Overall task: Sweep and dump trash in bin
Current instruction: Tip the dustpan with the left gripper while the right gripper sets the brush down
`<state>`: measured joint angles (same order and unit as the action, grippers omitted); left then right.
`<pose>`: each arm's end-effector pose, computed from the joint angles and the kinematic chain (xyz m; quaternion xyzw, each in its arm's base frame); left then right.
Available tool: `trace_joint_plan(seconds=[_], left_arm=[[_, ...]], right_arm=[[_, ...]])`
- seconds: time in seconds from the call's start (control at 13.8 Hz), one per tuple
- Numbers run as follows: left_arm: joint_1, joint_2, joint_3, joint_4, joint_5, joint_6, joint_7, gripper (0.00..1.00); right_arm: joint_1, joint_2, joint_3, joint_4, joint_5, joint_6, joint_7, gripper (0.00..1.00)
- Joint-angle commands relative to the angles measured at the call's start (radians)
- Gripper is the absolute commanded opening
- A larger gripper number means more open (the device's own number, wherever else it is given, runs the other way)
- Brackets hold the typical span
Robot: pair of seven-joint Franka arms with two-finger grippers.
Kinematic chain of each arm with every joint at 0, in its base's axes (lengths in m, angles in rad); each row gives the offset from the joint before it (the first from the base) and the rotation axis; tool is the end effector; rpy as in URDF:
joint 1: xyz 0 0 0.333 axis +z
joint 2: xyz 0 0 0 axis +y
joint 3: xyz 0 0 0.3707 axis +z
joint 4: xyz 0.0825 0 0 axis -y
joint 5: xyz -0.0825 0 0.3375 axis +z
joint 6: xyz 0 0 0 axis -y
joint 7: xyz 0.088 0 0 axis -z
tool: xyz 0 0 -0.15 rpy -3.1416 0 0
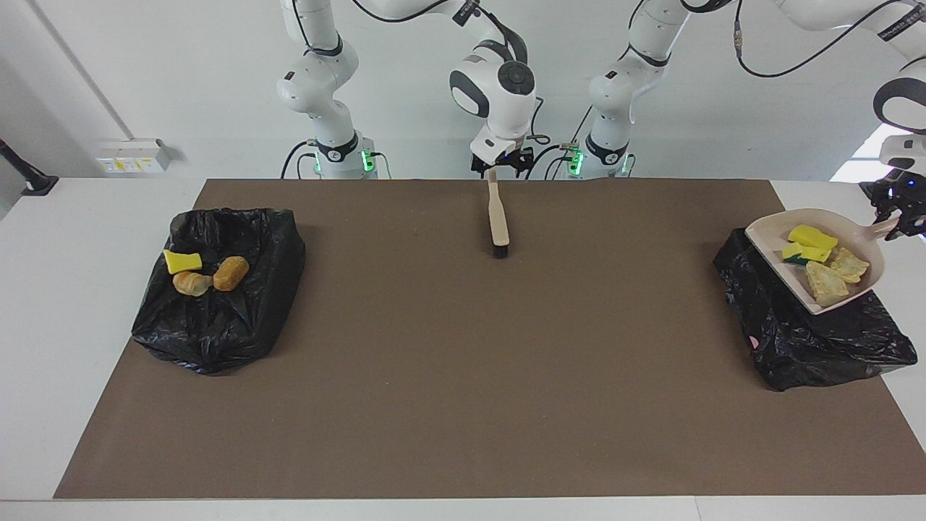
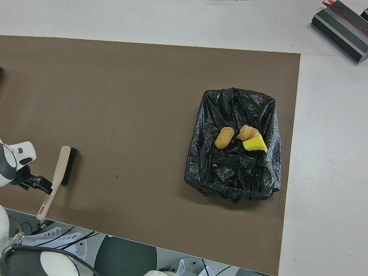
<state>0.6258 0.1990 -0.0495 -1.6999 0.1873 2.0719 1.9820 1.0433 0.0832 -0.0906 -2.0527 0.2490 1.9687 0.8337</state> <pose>0.5038 0.3501 0.5183 -0.7334 0.6695 0.0526 0.1059 0.2714 0.4275 0.4246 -0.9909 -0.0013 0.1346 0.0024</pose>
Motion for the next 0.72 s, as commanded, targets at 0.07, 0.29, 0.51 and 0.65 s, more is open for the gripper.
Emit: trace_joint_plan(seconds=[0.07, 0.29, 0.51, 0.65], left_arm=[[-0.005, 0.086, -0.012, 0.135, 0.202, 0.02, 0.044, 0.0], [-0.04, 0.083, -0.012, 0.114, 0.319, 0.062, 0.017, 0.0], [-0.092, 0.079, -0.01, 0.112, 0.426, 0.045, -0.064, 0.0], [-0.101, 0.071, -0.01, 0.112, 0.464, 0.013, -0.095, 0.0]], right_arm=[[-0.095, -0.042, -0.001, 0.097, -0.005, -0.169, -0.069, 1.0], [-0.185, -0.065, -0.004, 0.179, -0.011, -0.316, -0.187, 1.0], [-0.261, -0.068, -0.004, 0.264, -0.057, -0.418, -0.266, 1.0], [-0.316, -0.083, -0.006, 0.295, -0.072, -0.447, -0.335, 1.0]])
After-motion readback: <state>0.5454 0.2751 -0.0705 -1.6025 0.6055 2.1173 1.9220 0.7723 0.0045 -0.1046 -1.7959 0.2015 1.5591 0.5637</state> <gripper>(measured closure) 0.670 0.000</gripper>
